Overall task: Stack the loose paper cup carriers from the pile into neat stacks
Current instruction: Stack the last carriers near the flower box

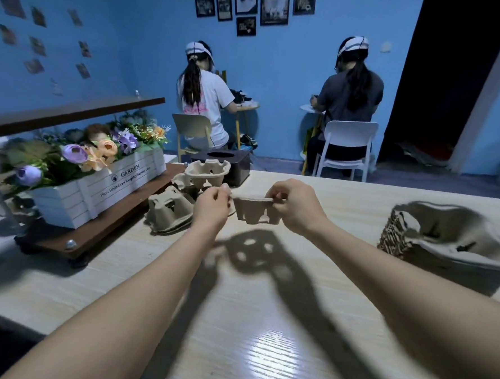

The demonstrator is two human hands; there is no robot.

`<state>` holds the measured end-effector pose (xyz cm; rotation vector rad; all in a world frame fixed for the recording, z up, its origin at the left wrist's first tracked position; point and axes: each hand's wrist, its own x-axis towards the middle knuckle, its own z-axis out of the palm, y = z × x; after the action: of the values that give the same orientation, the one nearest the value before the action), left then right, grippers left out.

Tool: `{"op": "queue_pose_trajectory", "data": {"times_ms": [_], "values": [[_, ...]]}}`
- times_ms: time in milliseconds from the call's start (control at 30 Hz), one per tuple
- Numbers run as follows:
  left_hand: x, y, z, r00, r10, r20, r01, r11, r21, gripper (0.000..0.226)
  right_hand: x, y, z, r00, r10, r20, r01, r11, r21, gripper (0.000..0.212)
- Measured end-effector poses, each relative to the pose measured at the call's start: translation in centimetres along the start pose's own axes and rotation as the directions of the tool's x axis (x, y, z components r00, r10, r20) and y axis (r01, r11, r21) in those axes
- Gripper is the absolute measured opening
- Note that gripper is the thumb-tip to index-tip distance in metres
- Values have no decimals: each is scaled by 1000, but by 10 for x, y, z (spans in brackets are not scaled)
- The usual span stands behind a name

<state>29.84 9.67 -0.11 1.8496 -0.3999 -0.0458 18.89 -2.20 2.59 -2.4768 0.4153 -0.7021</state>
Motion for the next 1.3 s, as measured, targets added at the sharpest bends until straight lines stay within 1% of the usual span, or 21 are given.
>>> {"op": "queue_pose_trajectory", "data": {"times_ms": [67,100,167,233,300,367,433,533,600,633,667,733,833,900,933,1000,1033,1100,1167,1233,1300], "values": [[-8,20,-3,975,-187,120,209,955,-208,33,-14,-7,-15,999,-43,11,43,999,28,20],[-13,27,-5,956,-243,165,279,927,-252,27,-20,-10,-23,998,-64,15,64,997,40,19],[-24,38,-10,931,-276,238,332,912,-242,18,-32,-15,-40,994,-106,12,105,992,70,16],[-33,46,-13,910,-301,284,374,892,-254,17,-43,-19,-57,991,-132,9,130,987,95,17],[-43,54,-15,875,-350,335,451,842,-297,11,-52,-18,-70,990,-138,3,138,987,85,17],[-54,64,-17,839,-373,396,511,791,-336,8,-57,-16,-82,991,-129,-30,130,991,39,15],[-64,76,-17,834,-356,421,515,775,-366,11,-58,-12,-94,991,-91,-102,92,996,10,18],[-77,93,-13,862,-316,397,481,759,-439,14,-64,-9,-112,975,49,-215,-39,998,51,26],[-84,103,-9,884,-295,363,449,750,-485,14,-70,-6,-120,962,146,-231,-128,987,95,20],[-88,108,-6,893,-284,349,435,744,-507,14,-72,-5,-122,958,189,-217,-164,978,126,21],[-92,113,-2,900,-271,341,422,738,-526,14,-75,-4,-124,954,228,-196,-195,965,175,28],[-102,123,8,907,-236,348,402,727,-556,13,-79,-4,-126,936,327,-128,-269,903,336,34],[-120,136,25,900,-186,395,397,726,-562,11,-81,-2,-131,889,456,-46,-368,770,521,25],[-130,142,34,882,-146,448,401,732,-551,7,-80,1,-139,860,508,-54,-386,715,584,17],[-134,145,37,869,-124,478,400,746,-533,7,-80,5,-144,851,521,-69,-391,715,580,17],[-138,150,40,849,-86,522,362,813,-455,7,-80,14,-157,852,511,-112,-402,777,485,16],[-138,153,40,853,-64,519,308,863,-400,10,-81,18,-165,861,489,-141,-399,820,409,13],[-133,160,43,893,-12,450,163,940,-300,22,-85,24,-180,888,427,-174,-368,884,287,9],[-128,167,47,925,62,374,32,970,-240,22,-91,28,-193,916,359,-180,-318,922,220,10],[-128,172,54,919,138,370,-69,979,-192,17,-97,30,-202,943,297,-154,-270,948,170,11],[-130,174,63,897,189,399,-145,980,-137,16,-102,34,-209,959,257,-117,-240,960,141,11]]}}
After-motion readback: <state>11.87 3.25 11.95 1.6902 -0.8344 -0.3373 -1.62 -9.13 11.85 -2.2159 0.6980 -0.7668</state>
